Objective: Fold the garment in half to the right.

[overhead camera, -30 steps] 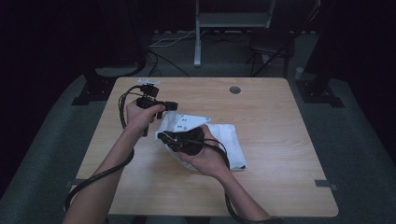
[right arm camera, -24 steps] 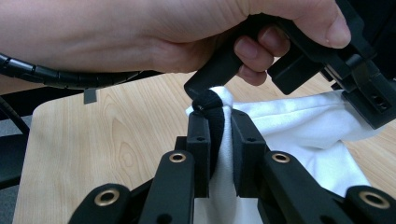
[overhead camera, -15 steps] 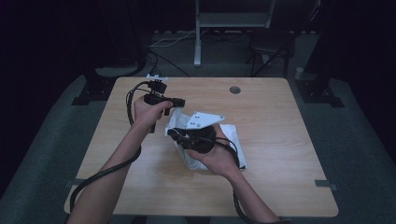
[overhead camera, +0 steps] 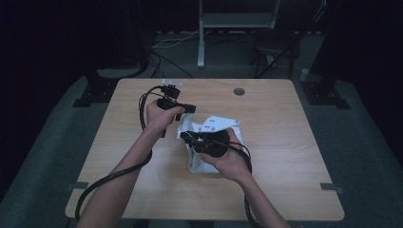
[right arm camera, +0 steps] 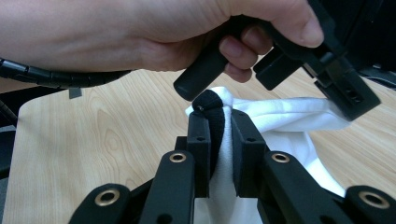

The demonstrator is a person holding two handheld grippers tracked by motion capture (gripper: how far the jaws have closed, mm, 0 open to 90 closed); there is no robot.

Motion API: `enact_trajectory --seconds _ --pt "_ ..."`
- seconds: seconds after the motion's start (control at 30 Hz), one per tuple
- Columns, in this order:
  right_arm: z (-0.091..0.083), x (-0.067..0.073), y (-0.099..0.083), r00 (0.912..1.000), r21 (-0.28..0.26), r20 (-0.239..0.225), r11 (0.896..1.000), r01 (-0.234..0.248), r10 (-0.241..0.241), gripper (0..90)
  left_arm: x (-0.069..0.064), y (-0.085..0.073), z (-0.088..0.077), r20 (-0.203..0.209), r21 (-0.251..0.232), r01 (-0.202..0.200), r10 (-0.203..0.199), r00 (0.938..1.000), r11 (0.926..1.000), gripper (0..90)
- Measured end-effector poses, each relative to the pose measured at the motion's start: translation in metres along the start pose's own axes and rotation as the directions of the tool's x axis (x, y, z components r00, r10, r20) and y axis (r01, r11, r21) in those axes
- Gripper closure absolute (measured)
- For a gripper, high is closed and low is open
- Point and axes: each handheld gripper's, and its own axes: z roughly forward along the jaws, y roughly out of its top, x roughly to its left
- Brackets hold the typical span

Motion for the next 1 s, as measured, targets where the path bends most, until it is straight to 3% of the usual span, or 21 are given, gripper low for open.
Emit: enact_trajectory --seconds 0.47,0.7,1.0 --pt "-0.014 -0.007 -0.009 0.9992 -0.006 0.035 1.000 -0.021 0.021 80.1 -0.007 0.002 0.007 -0.014 0.019 -0.023 0.023 0.9996 0.9996 88.2" --pt "-0.020 -0.007 -0.010 0.9978 -0.002 0.067 1.000 -0.001 0.001 80.1 -0.012 0.004 0.007 -0.032 0.006 -0.033 0.034 0.9989 0.9994 88.3" --pt "-0.032 -0.012 -0.017 0.9945 -0.016 0.100 0.999 -0.028 0.029 80.0 -0.019 0.009 0.005 -0.032 -0.014 -0.050 0.049 0.9983 0.9987 88.2"
